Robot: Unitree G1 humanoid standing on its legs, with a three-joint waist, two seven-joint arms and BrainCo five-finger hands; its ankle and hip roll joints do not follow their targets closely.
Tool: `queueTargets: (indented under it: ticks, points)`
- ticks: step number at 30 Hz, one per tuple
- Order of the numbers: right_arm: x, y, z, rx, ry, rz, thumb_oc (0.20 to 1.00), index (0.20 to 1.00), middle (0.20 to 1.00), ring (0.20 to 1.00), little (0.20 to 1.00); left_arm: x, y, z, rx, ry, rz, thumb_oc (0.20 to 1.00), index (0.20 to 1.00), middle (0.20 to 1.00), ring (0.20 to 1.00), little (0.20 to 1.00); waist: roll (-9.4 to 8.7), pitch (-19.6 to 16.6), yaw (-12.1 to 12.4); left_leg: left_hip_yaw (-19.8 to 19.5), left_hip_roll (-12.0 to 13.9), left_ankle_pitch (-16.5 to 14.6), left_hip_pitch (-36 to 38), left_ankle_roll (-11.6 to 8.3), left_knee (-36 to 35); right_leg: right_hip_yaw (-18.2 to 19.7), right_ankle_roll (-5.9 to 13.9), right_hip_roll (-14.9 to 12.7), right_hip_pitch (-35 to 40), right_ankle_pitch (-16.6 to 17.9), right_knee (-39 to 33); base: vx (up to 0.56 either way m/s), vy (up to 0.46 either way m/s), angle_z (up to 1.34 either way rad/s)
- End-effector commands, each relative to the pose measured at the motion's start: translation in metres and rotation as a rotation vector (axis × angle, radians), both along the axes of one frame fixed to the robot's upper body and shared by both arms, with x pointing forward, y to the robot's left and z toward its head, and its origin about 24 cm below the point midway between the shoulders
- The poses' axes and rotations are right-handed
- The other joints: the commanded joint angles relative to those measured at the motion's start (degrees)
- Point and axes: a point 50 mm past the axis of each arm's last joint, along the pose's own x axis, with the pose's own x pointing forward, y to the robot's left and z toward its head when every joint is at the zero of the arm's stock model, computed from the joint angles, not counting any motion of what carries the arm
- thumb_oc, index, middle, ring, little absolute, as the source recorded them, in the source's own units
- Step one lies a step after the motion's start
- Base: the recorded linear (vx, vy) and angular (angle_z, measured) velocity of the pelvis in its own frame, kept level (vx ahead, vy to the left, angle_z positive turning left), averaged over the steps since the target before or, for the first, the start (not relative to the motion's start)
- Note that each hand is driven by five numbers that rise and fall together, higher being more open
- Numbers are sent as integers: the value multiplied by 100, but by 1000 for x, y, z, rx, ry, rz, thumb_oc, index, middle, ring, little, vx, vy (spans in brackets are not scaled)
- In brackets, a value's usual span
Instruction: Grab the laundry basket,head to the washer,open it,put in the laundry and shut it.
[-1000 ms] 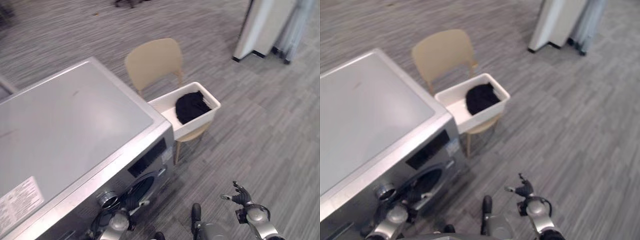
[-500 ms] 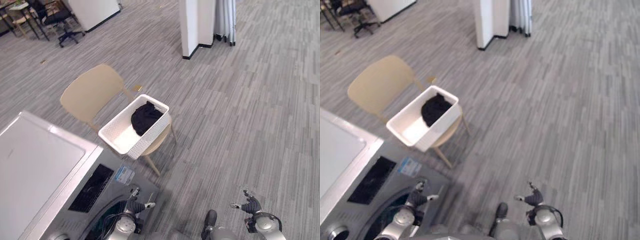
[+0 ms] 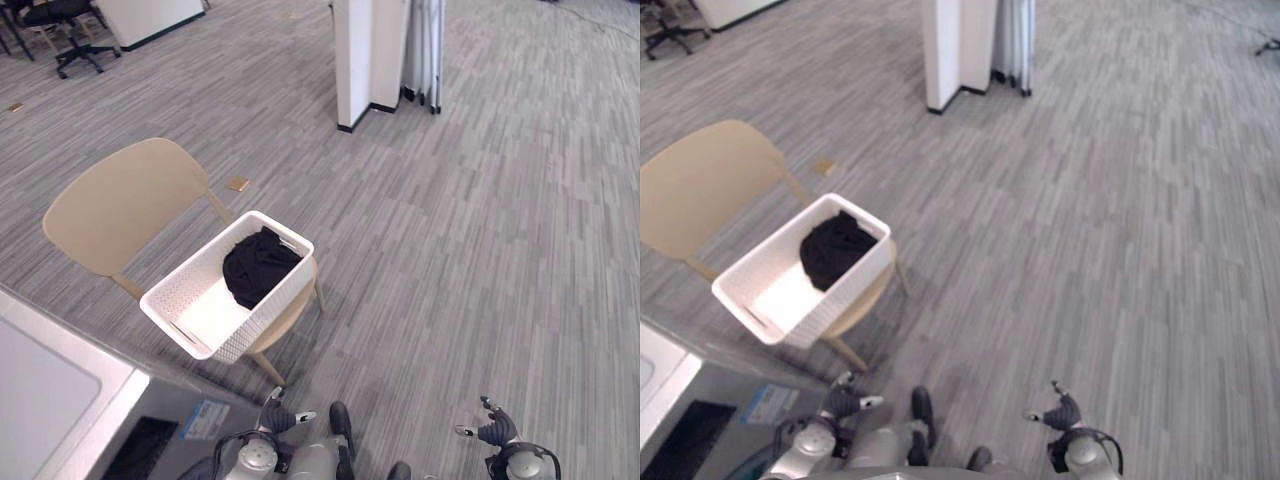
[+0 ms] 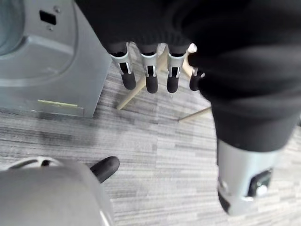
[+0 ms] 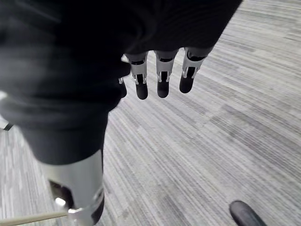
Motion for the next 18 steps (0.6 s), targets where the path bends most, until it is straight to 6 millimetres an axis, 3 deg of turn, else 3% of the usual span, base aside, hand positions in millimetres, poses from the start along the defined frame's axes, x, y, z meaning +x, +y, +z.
queueTargets:
  ticks: [1,2,3,4,5,7,8,12,13,14,15,18]
  points:
    - [38,6,19,10,-131,38,1000,1000,1000,1000,1000,16,18,15,38,-98,29,1000,1000,1000,1000,1000,-192,116,443,-189,44,-497,348,-155,-3,530,421,-203,37,-640,972,165,73,40]
    - [44,10,21,17,-142,60,1000,1000,1000,1000,1000,18,24,18,56,-109,38,1000,1000,1000,1000,1000,-233,136,466,-226,22,-560,429,4,50,515,619,-338,-293,-262,1702,140,63,44]
    - [43,10,21,17,-141,60,1000,1000,1000,1000,1000,17,24,18,56,-108,38,1000,1000,1000,1000,1000,-267,135,457,-286,-40,-671,490,-17,43,563,676,-386,-253,-352,1744,141,74,56]
    - [48,12,24,21,-159,68,1000,1000,1000,1000,1000,19,28,20,64,-119,50,1000,1000,1000,1000,1000,-239,161,458,-351,-49,-634,482,84,66,673,764,-367,-553,12,2155,194,23,85]
    - [52,14,28,32,-183,75,1000,1000,1000,1000,1000,20,31,22,72,-134,64,1000,1000,1000,1000,1000,-179,184,426,-665,-120,-674,643,148,-40,1065,777,-246,-995,89,2558,175,4,110]
    - [54,14,29,33,-189,77,1000,1000,1000,1000,1000,21,30,22,67,-137,65,1000,1000,1000,1000,1000,-126,194,391,-833,-119,-656,688,136,-103,1213,690,-187,-1186,0,2528,162,-39,129]
    - [58,14,33,30,-205,91,1000,1000,1000,1000,1000,23,28,22,58,-136,67,1000,1000,1000,1000,1000,-33,252,327,-1117,-120,-669,774,110,-126,1285,481,-261,-1250,-254,2102,113,-55,107]
    - [62,14,36,32,-225,93,1000,1000,1000,1000,1000,23,27,20,63,-126,65,1000,1000,1000,1000,1000,78,307,250,-1426,-110,-731,829,97,-110,1659,356,-280,-1718,-190,1856,156,-110,78]
    - [64,11,39,16,-229,98,1000,1000,1000,1000,1000,21,24,15,71,-94,59,1000,1000,1000,1000,1000,85,414,71,-1965,-264,-814,895,31,19,2690,423,-146,-2037,159,1377,210,-197,105]
    - [61,10,38,18,-223,94,1000,1000,1000,1000,1000,20,23,14,71,-92,52,1000,1000,1000,1000,1000,27,383,79,-2130,-356,-882,888,14,97,2821,414,-169,-1845,140,1148,213,-196,117]
    - [61,10,38,18,-223,94,1000,1000,1000,1000,1000,20,23,14,71,-92,52,1000,1000,1000,1000,1000,30,400,60,-2150,-358,-887,904,15,105,2800,415,-173,-1812,139,1133,147,-223,138]
    - [59,9,37,29,-223,89,1000,1000,1000,1000,1000,16,17,9,36,-69,81,1000,1000,1000,1000,1000,-54,324,83,-2387,-312,-979,754,-232,431,2451,320,-240,-1515,249,766,142,-264,147]
